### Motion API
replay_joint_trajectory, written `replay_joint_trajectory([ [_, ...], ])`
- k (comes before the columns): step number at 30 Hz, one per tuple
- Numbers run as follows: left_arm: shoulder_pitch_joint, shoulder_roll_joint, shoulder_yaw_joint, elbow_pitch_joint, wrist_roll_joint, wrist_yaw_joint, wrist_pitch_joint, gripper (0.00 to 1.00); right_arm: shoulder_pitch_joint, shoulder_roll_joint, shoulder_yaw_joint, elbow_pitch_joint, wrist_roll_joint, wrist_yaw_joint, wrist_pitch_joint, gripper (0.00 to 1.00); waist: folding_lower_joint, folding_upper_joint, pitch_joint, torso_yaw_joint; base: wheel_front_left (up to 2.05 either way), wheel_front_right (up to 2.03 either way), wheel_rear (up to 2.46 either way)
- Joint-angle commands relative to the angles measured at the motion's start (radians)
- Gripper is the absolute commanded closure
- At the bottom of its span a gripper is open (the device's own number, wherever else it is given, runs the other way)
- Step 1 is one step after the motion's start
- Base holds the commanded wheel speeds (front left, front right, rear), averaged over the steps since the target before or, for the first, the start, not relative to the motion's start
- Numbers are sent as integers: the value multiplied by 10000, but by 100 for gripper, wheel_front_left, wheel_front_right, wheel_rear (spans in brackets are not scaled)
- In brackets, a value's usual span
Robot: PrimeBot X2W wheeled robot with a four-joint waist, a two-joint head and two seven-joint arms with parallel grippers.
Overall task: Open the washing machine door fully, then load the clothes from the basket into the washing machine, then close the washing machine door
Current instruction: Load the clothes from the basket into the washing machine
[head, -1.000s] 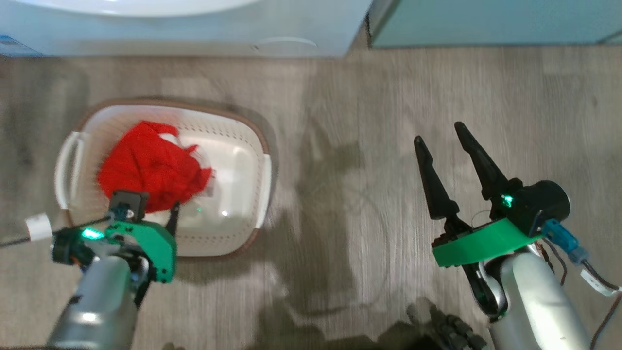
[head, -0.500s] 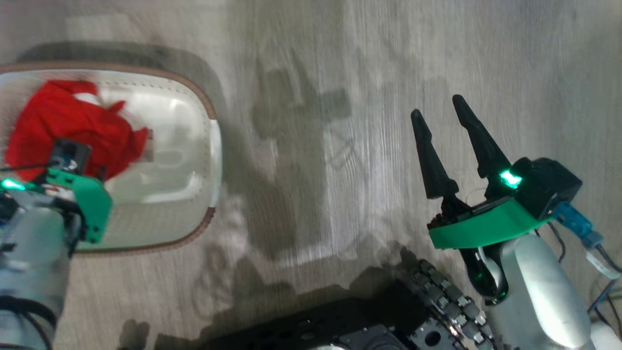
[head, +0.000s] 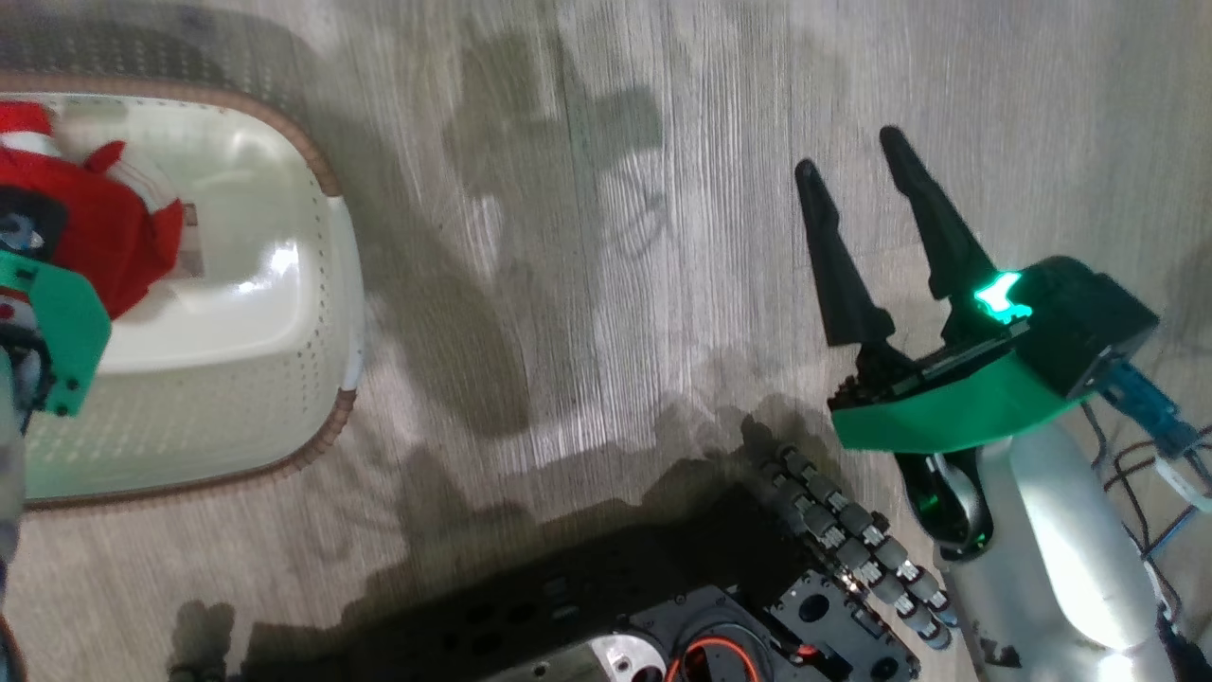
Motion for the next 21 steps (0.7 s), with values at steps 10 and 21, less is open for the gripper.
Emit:
replay_joint_trajectory([
  [10,-462,766,-536,56,622,287,849,0,285,-8,184,-480,-22,0,-92,0,-1,0,559,-52,0,0,0],
  [21,-774,834,-721,73,479,136,1357,0,404,-8,103,-665,-75,0,-92,0,-1,0,820,-3,0,0,0],
])
